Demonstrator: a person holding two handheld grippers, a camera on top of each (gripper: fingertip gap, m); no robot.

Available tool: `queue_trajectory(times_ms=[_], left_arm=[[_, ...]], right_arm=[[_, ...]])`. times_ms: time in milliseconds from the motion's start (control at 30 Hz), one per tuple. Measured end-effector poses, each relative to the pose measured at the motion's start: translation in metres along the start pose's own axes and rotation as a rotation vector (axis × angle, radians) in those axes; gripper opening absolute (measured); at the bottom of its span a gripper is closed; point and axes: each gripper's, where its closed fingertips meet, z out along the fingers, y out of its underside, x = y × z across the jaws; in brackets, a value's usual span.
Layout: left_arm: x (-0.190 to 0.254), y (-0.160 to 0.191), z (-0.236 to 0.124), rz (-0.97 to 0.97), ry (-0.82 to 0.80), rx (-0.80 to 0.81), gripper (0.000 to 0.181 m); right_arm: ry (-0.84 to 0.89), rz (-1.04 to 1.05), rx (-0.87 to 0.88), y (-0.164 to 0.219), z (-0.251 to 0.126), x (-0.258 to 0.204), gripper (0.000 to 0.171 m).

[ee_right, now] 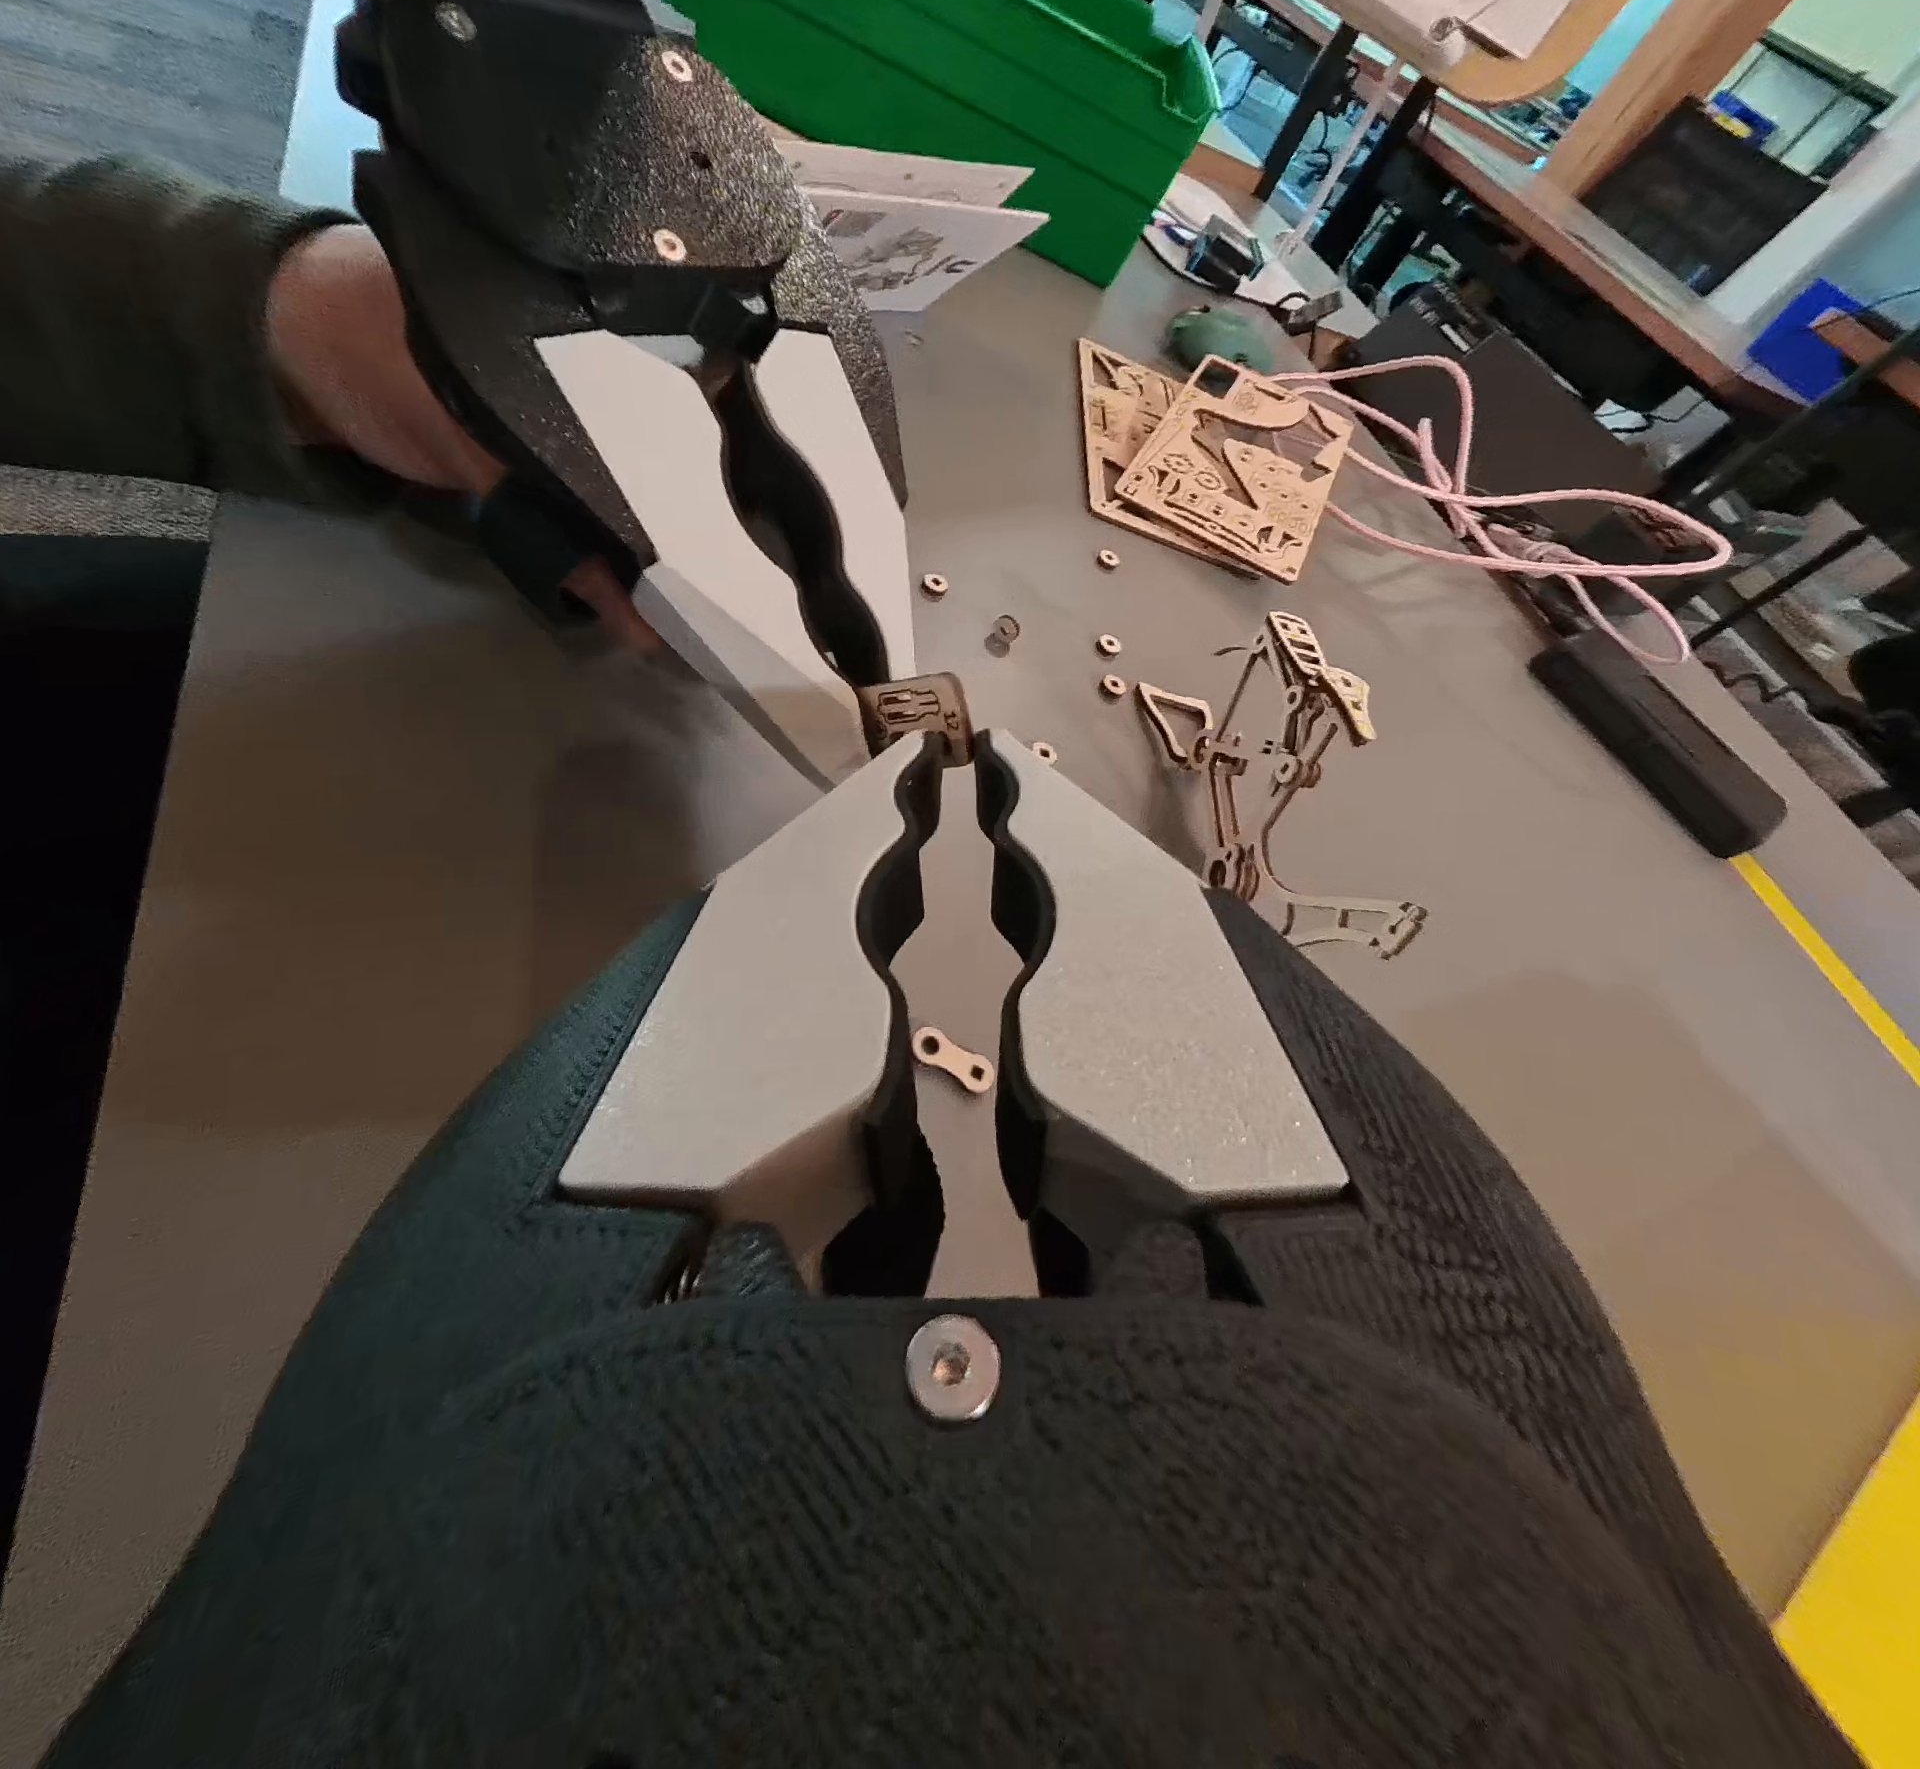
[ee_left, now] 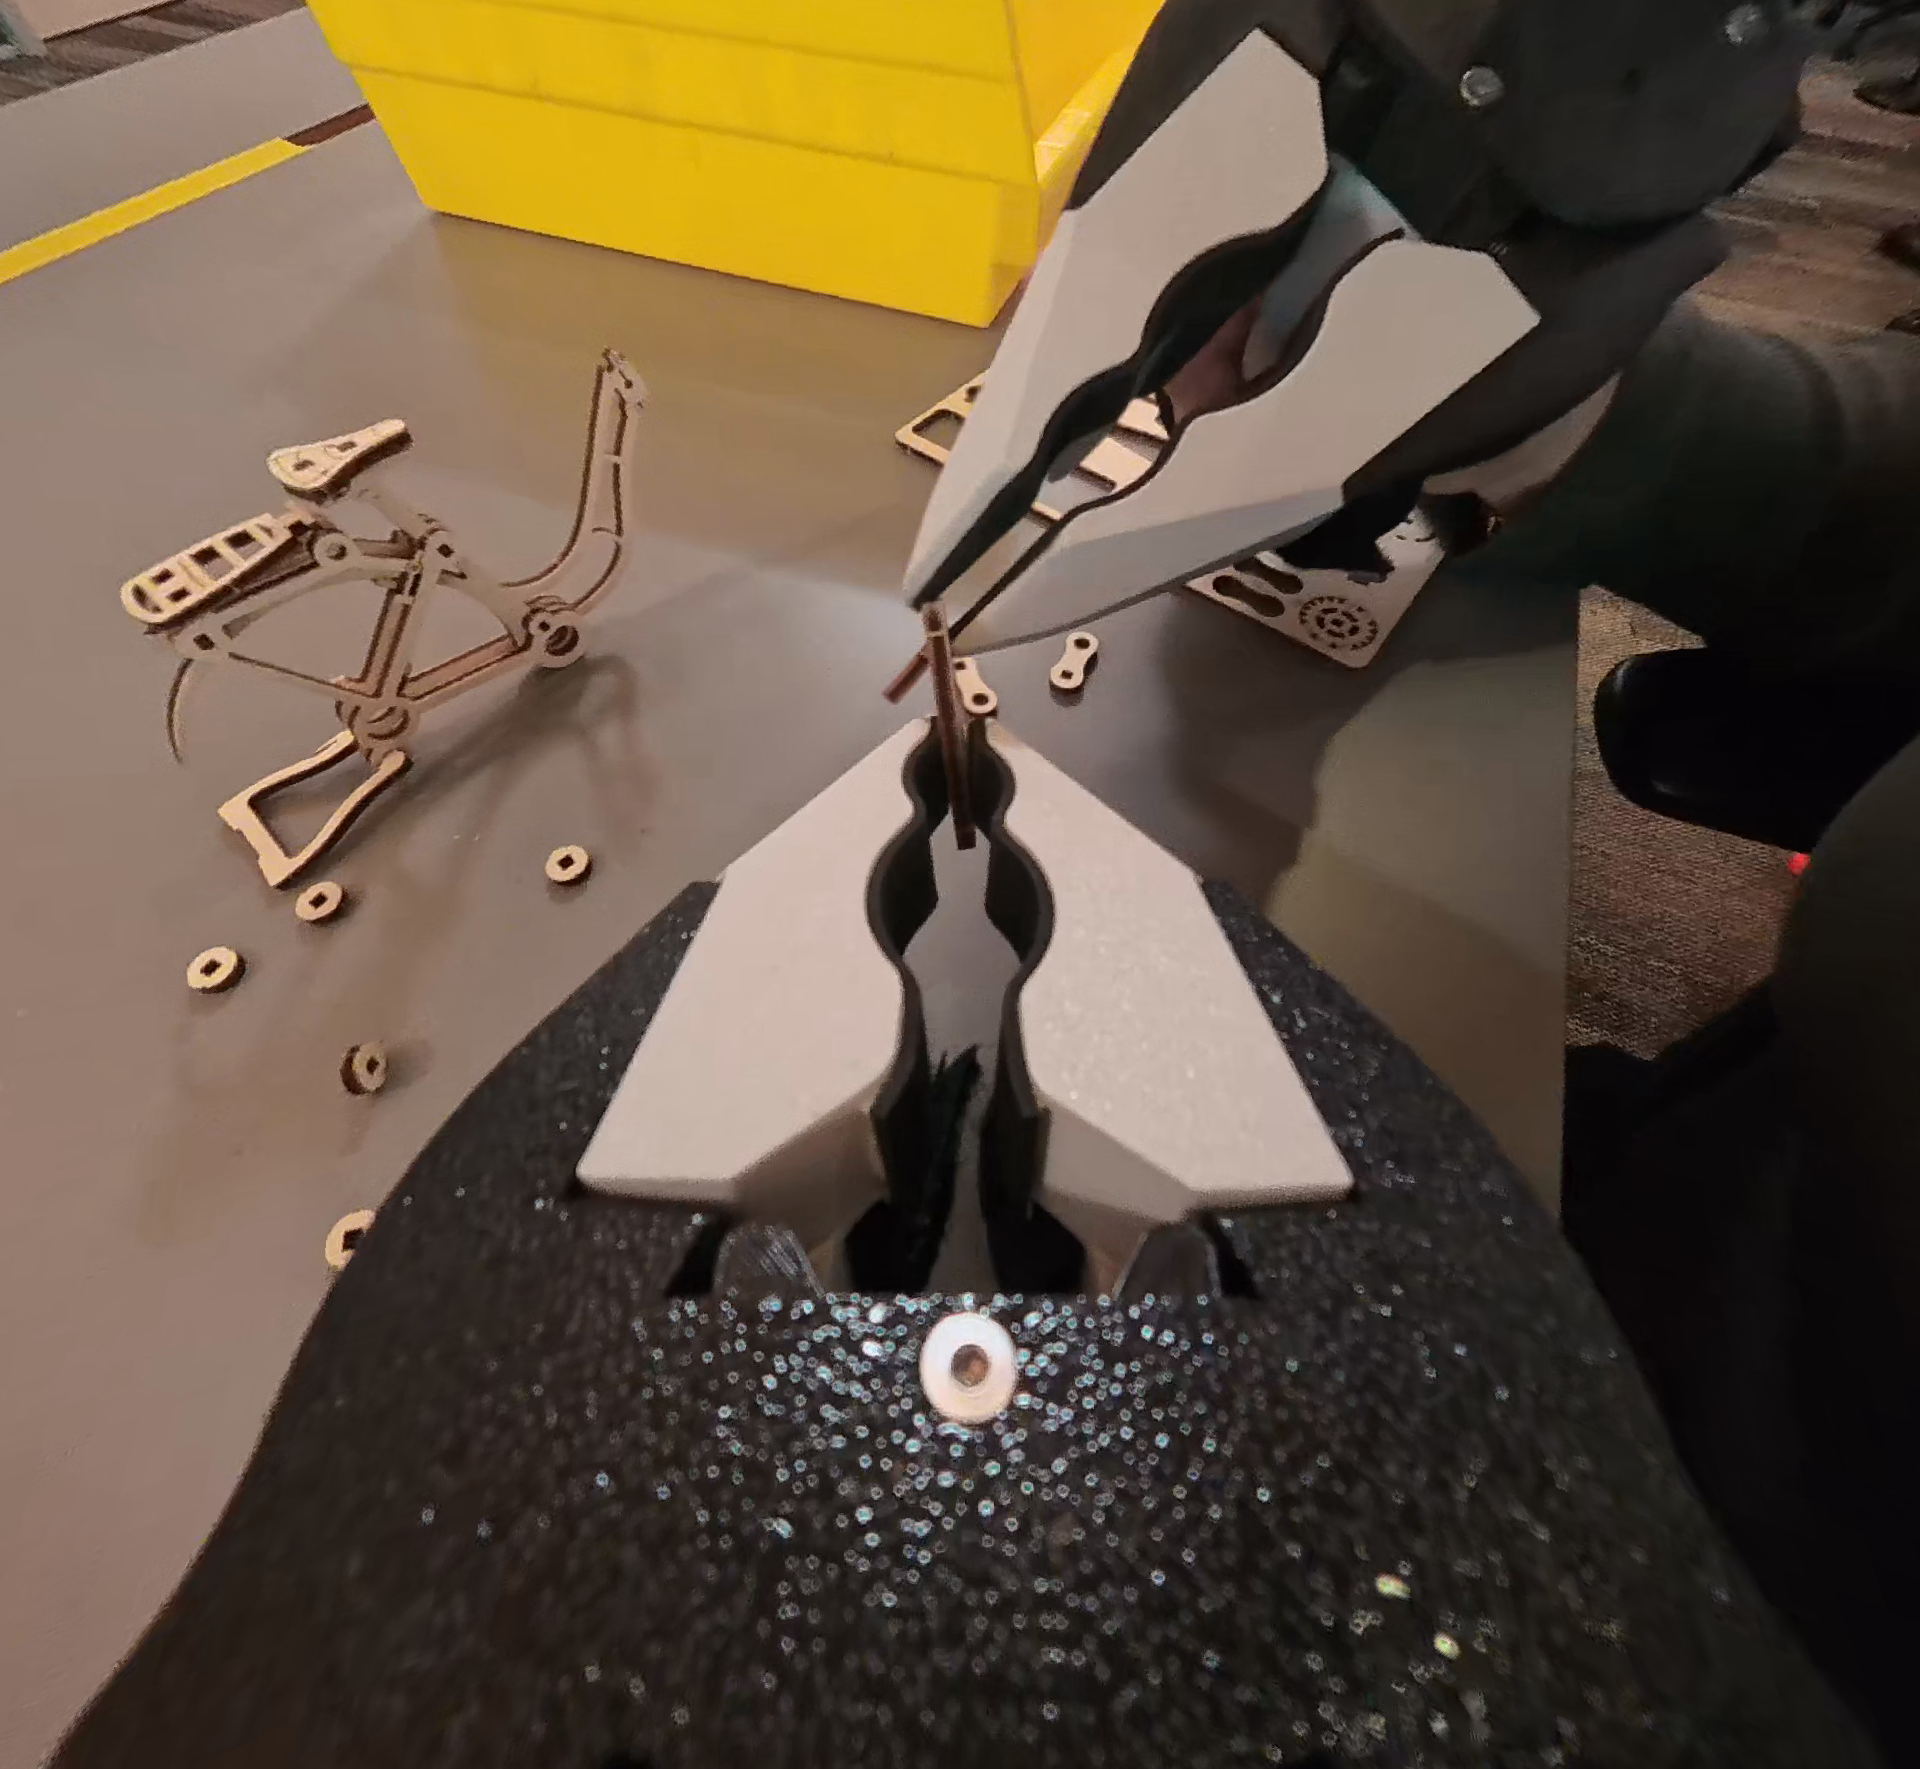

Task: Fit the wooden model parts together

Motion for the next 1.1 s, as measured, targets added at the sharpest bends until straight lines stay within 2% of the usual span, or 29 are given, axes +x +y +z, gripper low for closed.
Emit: queue_trajectory(times_ms=[333, 400, 467, 567, 667, 767, 833, 933, 1100], left_arm=[[-0.01, -0.003, -0.002, -0.058, -0.041, 0.032, 0.0], [-0.011, -0.005, -0.003, -0.05, -0.057, 0.043, 0.0], [-0.013, -0.006, -0.005, 0.091, -0.11, 0.052, 0.0], [-0.017, -0.011, -0.01, 0.364, -0.249, 0.034, 0.0], [-0.022, -0.011, -0.014, 0.745, -0.388, -0.055, 0.0], [-0.023, -0.002, -0.012, 1.095, -0.437, -0.172, 0.0], [-0.024, 0.003, -0.01, 1.218, -0.448, -0.223, 0.0], [-0.03, 0.007, -0.01, 1.273, -0.463, -0.268, 0.0], [-0.032, 0.005, -0.01, 1.296, -0.491, -0.27, 0.0]], right_arm=[[0.301, -0.314, -0.126, -0.004, 0.006, 0.008, 0.003], [0.296, -0.3, -0.1, -0.006, 0.006, 0.008, 0.004], [0.181, -0.121, -0.016, -0.009, 0.004, 0.005, 0.004], [-0.011, 0.26, 0.154, -0.019, -0.011, 0.012, 0.009], [-0.203, 0.526, 0.194, -0.02, -0.018, 0.014, 0.013], [-0.323, 0.603, 0.068, -0.004, -0.005, 0.001, 0.016], [-0.36, 0.594, 0.001, 0.001, 0.003, -0.008, 0.016], [-0.337, 0.525, -0.069, 0.005, 0.011, -0.011, 0.014], [-0.326, 0.537, -0.094, 0.007, 0.02, -0.012, 0.014]])
